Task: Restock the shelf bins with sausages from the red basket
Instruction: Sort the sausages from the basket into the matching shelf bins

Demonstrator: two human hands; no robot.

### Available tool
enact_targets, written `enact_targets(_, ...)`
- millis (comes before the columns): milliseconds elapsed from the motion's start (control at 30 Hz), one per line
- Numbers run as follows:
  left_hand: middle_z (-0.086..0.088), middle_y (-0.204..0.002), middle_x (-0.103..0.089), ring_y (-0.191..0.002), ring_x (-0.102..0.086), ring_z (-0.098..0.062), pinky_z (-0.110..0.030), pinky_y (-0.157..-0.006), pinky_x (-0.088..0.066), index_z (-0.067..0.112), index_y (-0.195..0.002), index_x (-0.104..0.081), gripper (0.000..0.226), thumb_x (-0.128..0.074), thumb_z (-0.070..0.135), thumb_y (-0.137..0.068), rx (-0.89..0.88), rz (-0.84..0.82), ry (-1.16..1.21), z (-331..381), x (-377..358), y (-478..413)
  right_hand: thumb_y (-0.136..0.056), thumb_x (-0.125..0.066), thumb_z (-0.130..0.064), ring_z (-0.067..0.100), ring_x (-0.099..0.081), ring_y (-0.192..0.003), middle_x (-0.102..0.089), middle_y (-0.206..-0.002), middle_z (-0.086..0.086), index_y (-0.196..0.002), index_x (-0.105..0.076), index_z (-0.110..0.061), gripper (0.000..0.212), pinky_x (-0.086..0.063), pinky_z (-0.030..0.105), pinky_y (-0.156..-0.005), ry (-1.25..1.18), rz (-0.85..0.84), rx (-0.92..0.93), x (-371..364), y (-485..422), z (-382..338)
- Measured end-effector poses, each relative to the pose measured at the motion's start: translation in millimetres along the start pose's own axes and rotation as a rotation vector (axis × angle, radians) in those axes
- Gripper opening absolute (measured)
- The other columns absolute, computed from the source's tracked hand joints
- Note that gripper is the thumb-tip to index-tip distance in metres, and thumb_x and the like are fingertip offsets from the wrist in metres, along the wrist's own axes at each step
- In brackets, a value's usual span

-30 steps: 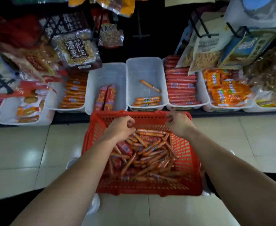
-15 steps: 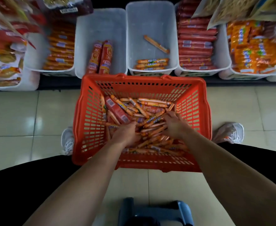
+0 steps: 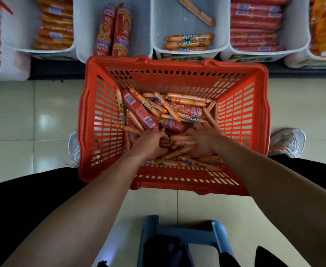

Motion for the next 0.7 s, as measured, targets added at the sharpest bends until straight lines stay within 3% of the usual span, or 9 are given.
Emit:
enact_targets(233, 0.0, -0.125, -0.057, -0.116, -0.054, -0.022, -0.039, -0.095, -0.047, 0.029, -0.128, -0.061, 0.054, -0.079, 0.041, -0.078, -0.001, 0.017, 0.029, 1.0, -0.1, 9.0, -0.078, -0.073, -0.049, 0.029, -0.046, -0.13, -0.042, -0.146, 0.003, -0.148, -0.034, -0.027, 0.083, -0.043, 0.039, -0.096, -0.03, -0.022, 0.066, -2.1, 10.6, -16.3)
enact_targets(333, 0.006, -0.117, -0.065, -0.106, -0.061, -0.019, -0.037, -0.087, -0.052, 0.034, -0.12, -0.066, 0.048, -0.078, 0.049, -0.077, 0.001, -0.016, -0.004, 0.1, -0.3, 12.9, -0.075, -0.075, -0.056, 0.029, -0.043, -0.134, -0.039, -0.15, 0.004, -0.15, -0.031, -0.025, 0.092, -0.043, 0.043, -0.103, -0.073, -0.048, 0.051, -2.6, 14.0, -14.7)
enact_targets(400, 0.005, -0.121, -0.065, -0.107, -0.062, -0.02, -0.035, -0.085, -0.051, 0.031, -0.125, -0.063, 0.051, -0.077, 0.046, -0.079, 0.017, -0.118, -0.032, 1.1, -1.0, 14.9, -0.072, -0.074, -0.065, 0.03, -0.036, -0.139, -0.035, -0.155, 0.005, -0.153, -0.029, -0.025, 0.101, -0.038, 0.045, -0.11, -0.032, -0.08, 0.057, -2.9, 16.3, -13.2)
enact_targets(567, 0.001, -0.134, -0.059, -0.115, -0.058, -0.022, -0.037, -0.094, -0.05, 0.027, -0.132, -0.06, 0.055, -0.077, 0.043, -0.082, 0.047, -0.285, -0.073, 5.1, -6.2, 15.8, -0.067, -0.076, -0.066, 0.031, -0.027, -0.142, -0.027, -0.156, 0.005, -0.156, -0.017, -0.036, 0.111, -0.036, 0.05, -0.111, 0.073, -0.069, 0.077, -11.7, 19.7, -12.7)
enact_targets(700, 0.0, -0.135, -0.059, -0.118, -0.057, -0.022, -0.035, -0.096, -0.05, 0.027, -0.134, -0.06, 0.053, -0.077, 0.034, -0.085, 0.057, -0.333, -0.071, 4.4, -11.1, 13.7, -0.068, -0.077, -0.064, 0.027, -0.04, -0.137, -0.038, -0.155, 0.003, -0.154, -0.024, -0.03, 0.107, -0.039, 0.043, -0.11, 0.097, -0.064, 0.091, -12.7, 21.9, -12.7)
Point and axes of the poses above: each hand's wrist, its own y-axis away from the middle knuckle, its own x-axis out of the back of the hand, z = x × y, the point moved 2 cm from there along -y, towards the middle knuckle
